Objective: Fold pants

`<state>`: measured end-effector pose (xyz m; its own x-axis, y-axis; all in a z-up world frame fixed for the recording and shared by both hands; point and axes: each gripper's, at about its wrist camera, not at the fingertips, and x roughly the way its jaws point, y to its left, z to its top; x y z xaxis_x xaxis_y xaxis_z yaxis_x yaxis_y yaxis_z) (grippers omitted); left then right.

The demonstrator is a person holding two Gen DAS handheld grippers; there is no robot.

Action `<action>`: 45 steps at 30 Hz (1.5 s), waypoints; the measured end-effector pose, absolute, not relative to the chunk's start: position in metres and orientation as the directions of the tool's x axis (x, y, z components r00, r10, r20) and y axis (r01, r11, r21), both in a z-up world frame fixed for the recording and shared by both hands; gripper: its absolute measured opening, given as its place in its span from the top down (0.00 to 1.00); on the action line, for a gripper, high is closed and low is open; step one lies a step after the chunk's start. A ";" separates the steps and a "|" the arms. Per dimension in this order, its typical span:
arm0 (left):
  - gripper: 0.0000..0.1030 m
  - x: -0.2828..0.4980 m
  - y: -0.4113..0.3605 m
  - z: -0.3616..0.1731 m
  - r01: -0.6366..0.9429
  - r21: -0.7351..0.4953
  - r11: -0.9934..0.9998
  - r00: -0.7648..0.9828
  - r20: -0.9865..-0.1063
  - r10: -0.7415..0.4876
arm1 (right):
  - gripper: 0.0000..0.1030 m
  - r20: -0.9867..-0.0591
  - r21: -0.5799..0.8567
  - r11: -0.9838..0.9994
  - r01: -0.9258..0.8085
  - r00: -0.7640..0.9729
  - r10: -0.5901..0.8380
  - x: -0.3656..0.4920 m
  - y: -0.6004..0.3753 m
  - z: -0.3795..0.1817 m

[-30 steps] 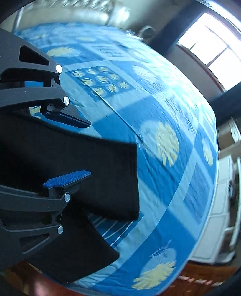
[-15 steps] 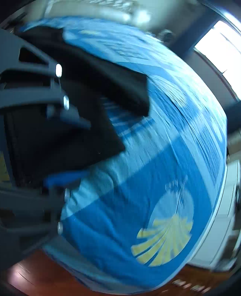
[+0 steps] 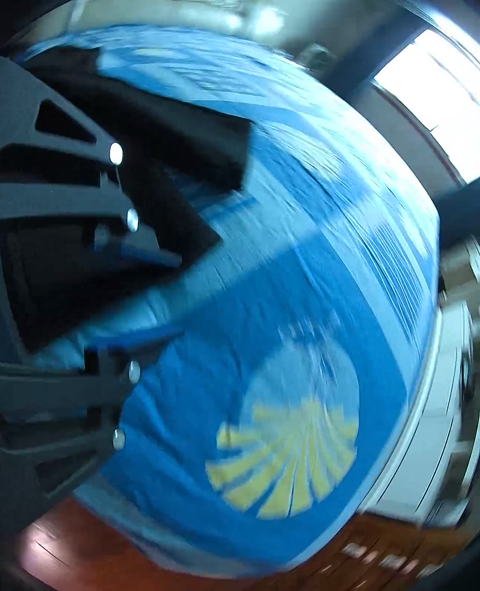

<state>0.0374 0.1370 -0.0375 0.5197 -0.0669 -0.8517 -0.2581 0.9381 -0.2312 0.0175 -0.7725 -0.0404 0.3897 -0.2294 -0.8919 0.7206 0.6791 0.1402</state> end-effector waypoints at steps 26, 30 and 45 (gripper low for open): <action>0.08 0.036 0.133 -0.041 -0.240 -0.223 0.945 0.532 -0.845 -0.064 | 0.91 -0.924 0.000 0.819 0.574 0.313 -0.219 0.190 -0.566 -0.039; 0.08 0.036 0.135 -0.041 -0.251 -0.235 0.939 0.533 -0.843 -0.069 | 0.92 -0.869 0.172 0.801 0.573 0.472 -0.151 0.147 -0.584 -0.006; 0.08 0.033 0.132 -0.040 -0.266 -0.231 0.936 0.536 -0.843 -0.056 | 0.92 -0.665 0.632 0.528 0.567 0.747 -0.008 -0.068 -0.678 -0.044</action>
<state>0.0329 0.1319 -0.0397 0.5358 -0.0555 -0.8425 -0.2665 0.9357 -0.2311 -0.0677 -0.6783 -0.0443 0.7472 -0.0076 -0.6645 0.5674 0.5279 0.6319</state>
